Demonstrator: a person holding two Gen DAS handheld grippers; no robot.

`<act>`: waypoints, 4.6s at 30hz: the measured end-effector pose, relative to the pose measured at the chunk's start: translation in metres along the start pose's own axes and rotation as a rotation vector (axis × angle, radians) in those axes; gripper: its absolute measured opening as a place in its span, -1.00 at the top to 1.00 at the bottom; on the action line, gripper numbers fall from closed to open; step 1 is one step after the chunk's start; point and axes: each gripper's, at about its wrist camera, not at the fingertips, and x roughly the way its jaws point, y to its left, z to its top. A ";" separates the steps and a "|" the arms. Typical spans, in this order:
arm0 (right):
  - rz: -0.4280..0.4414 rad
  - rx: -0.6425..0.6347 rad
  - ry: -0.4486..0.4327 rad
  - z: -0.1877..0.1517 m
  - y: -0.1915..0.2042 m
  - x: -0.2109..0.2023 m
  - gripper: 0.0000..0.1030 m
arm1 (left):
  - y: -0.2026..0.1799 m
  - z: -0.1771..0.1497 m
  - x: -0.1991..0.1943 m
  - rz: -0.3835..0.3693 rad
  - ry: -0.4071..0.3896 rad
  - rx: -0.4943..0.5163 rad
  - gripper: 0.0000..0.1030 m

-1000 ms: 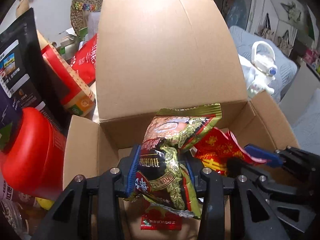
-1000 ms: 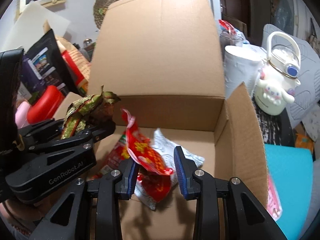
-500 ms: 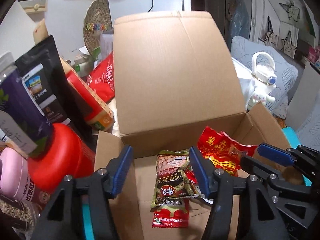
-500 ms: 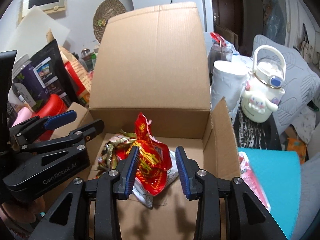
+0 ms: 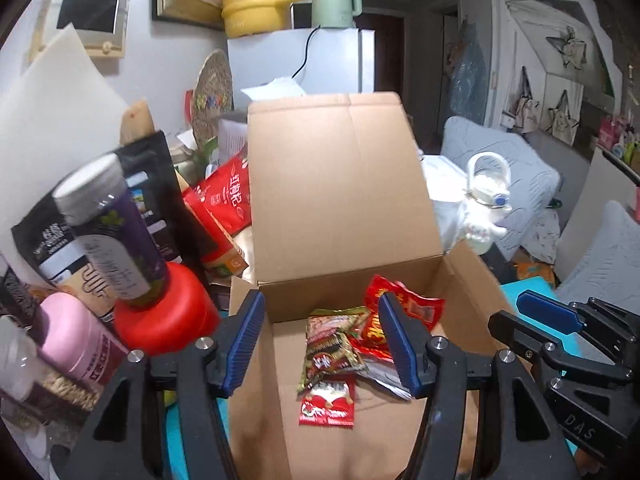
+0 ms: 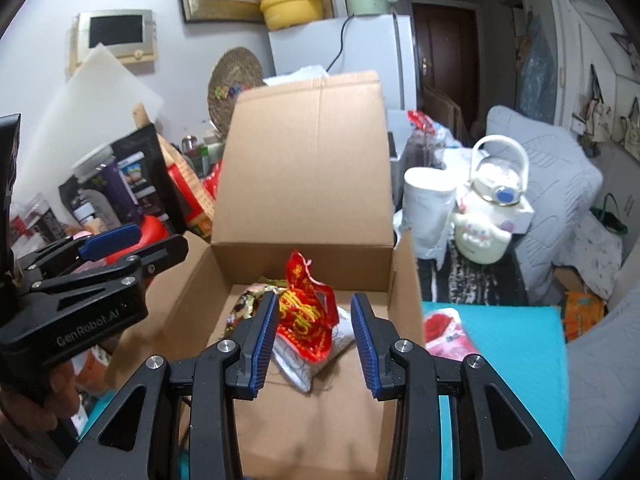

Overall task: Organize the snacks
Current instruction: 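Lower both bags into the cardboard box and open both tools, then withdraw both tools from the box toward the snacks on the table, then grasp the red candy-wrapped pastry with the left tool while the right tool grasps the waffle bag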

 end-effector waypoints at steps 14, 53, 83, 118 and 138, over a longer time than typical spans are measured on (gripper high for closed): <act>-0.042 -0.034 -0.144 -0.018 0.019 -0.115 0.03 | -0.024 -0.012 -0.106 -0.041 -0.122 0.032 -0.14; -0.074 0.063 -0.001 -0.178 0.044 -0.165 -0.38 | -0.051 -0.160 -0.147 -0.198 0.005 0.087 -0.39; -0.101 0.183 0.187 -0.216 -0.024 -0.093 -0.61 | -0.068 -0.196 -0.004 -0.202 0.365 0.049 -0.39; -0.205 0.028 0.325 -0.234 -0.044 -0.041 -0.58 | -0.075 -0.217 -0.004 -0.188 0.384 0.114 -0.07; -0.219 0.075 0.276 -0.260 -0.017 -0.090 -0.56 | -0.062 -0.256 -0.060 -0.235 0.382 0.153 -0.07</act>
